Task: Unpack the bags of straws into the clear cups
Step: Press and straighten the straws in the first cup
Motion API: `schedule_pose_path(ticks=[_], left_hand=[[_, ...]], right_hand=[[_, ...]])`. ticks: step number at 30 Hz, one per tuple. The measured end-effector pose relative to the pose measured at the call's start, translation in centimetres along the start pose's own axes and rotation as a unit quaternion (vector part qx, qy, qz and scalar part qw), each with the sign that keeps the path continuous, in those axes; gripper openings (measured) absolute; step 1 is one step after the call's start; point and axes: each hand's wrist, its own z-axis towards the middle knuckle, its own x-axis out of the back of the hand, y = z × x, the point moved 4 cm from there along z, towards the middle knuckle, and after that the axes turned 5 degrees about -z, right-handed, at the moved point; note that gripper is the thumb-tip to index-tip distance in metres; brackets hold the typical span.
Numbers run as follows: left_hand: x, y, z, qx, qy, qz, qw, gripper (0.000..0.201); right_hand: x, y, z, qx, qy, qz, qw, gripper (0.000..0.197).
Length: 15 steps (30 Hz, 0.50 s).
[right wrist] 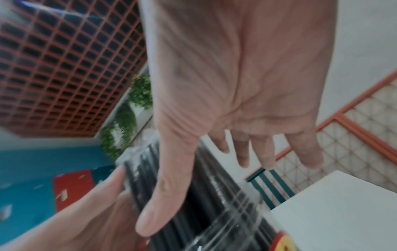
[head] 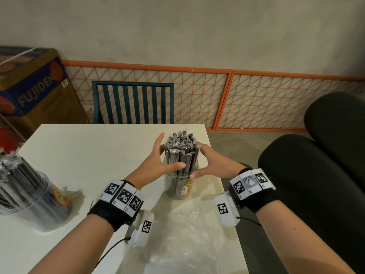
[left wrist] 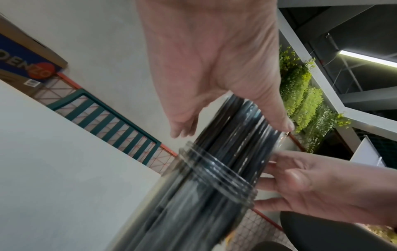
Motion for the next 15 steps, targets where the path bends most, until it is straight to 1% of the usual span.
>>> schedule_pose_path(ticks=[2,4,6,8,9,12,13,15], left_hand=[[-0.7,-0.4,-0.7,-0.001,0.028,-0.003,1.0,0.121],[-1.8,-0.3,-1.2,-0.032,0.1,0.001,0.994,0.119],[-2.9,0.2,-1.3,-0.064,0.166,0.005,0.984,0.114],[-3.5,0.4,-0.8,-0.078,0.197,-0.007,0.977,0.114],[-3.6,0.6,-0.5,-0.081,0.203,-0.022,0.976,0.115],[-3.6,0.8,0.6,-0.084,0.196,-0.059,0.975,0.112],[-3.6,0.8,0.8,-0.082,0.187,-0.059,0.977,0.108],[-3.2,1.0,1.1,-0.083,0.167,-0.053,0.981,0.099]], right_hand=[[0.4,0.8,0.2,-0.002,-0.031,0.046,0.998,0.104],[0.8,0.8,0.4,-0.007,-0.052,0.105,0.993,0.094],[0.9,0.5,0.9,-0.005,-0.055,0.163,0.985,0.088],[0.9,0.0,1.3,-0.004,-0.06,0.199,0.978,0.088],[0.9,0.0,1.7,0.007,-0.07,0.208,0.976,0.087],[0.7,-0.8,2.4,0.018,-0.099,0.174,0.98,0.079],[0.6,-1.1,2.6,0.026,-0.102,0.159,0.982,0.077],[0.9,-1.3,3.1,0.037,-0.083,0.151,0.984,0.068]])
